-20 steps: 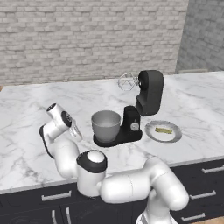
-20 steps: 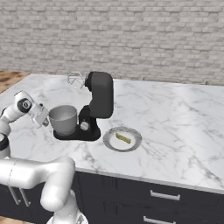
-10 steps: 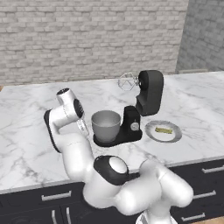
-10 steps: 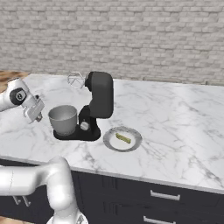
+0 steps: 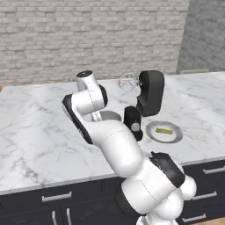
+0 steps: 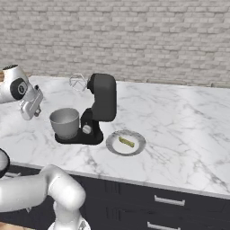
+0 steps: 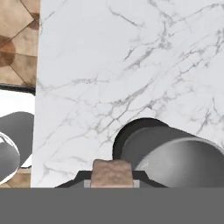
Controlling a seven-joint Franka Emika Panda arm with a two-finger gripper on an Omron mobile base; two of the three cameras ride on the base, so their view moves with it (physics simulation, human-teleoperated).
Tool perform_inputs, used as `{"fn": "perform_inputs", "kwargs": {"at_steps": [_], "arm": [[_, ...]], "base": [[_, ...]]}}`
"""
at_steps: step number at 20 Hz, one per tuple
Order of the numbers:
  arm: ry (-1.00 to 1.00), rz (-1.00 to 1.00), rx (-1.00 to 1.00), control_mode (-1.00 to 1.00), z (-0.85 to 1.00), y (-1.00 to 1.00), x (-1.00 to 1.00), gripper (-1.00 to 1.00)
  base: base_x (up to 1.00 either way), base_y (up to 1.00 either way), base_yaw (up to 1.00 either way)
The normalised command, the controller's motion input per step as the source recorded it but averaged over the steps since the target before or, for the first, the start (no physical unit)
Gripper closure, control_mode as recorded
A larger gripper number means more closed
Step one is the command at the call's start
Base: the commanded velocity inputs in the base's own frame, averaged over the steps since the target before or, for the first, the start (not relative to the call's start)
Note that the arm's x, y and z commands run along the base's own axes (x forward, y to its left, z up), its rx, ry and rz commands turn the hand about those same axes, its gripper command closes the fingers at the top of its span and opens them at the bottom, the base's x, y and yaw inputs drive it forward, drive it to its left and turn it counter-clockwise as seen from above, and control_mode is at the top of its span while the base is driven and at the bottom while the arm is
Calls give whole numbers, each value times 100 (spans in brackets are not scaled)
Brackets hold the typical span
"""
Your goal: Add butter and sugar cubes to the stand mixer bowl and then turn on the stand mixer to begin making frosting.
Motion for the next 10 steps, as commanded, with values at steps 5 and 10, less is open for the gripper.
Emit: {"fn": "perform_inputs", "kwargs": {"at_steps": [5, 10], "arm": [[-7, -1, 3, -100, 67, -3, -2, 100], [-7, -3, 0, -100, -1, -30, 29, 100]], "base": [[0, 0, 0], [0, 0, 0]]}}
